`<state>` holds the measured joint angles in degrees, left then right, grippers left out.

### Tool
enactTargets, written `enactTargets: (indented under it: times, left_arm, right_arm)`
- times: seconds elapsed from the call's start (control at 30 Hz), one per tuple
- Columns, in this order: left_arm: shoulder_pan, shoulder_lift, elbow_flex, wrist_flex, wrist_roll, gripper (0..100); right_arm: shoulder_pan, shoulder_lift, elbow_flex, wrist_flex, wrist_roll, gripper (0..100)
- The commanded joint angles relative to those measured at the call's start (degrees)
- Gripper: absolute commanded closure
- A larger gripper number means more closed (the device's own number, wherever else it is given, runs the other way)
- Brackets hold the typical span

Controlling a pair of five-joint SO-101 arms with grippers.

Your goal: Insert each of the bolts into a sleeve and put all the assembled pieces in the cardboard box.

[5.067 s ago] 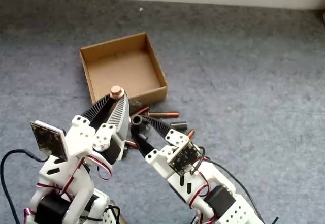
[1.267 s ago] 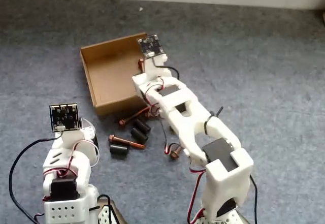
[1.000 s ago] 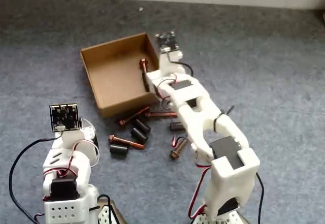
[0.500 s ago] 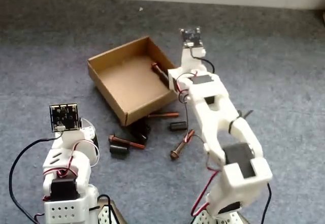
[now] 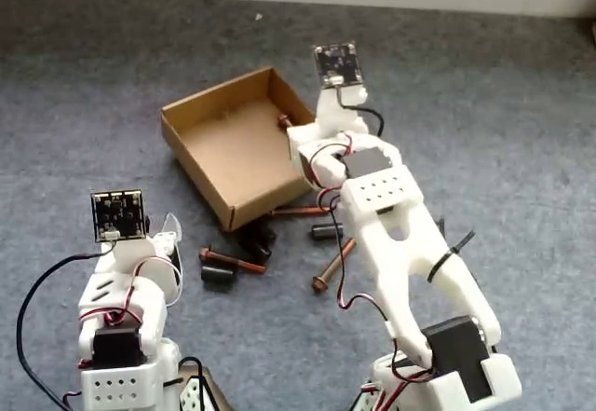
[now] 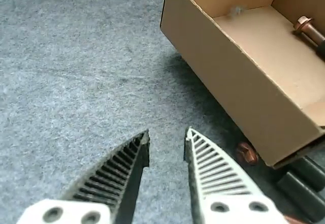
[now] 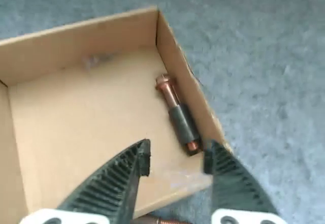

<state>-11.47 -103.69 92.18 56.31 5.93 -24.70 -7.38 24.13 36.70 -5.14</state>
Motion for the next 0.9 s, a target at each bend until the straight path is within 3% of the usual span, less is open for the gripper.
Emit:
enactTargets:
  times: [0.0,0.13,0.33,0.5,0.6,0.87]
  left_arm:
    - [-0.57,-0.31,-0.31,-0.79,0.18,85]
    - [-0.57,-0.31,-0.22,-0.70,0.18,85]
    - [-0.57,-0.31,-0.22,-0.70,0.18,85]
    - [-0.57,-0.31,-0.22,-0.70,0.18,85]
    - [-0.57,-0.31,-0.22,-0.70,0.18,85]
    - [-0.57,-0.31,-0.22,-0.70,0.18,85]
  right_arm:
    - [0.40,4.35,-5.14,0.31,-0.09,78.0]
    - [1.27,13.85,-12.70,1.27,-0.09,78.0]
    - [3.03,28.26,-30.37,13.41,-0.35,78.3]
    - [4.35,37.67,-46.46,24.48,-0.44,93.1]
    - [4.79,40.48,-54.11,30.02,-0.44,99.5]
    - [3.30,41.10,-69.67,44.70,-0.44,97.9]
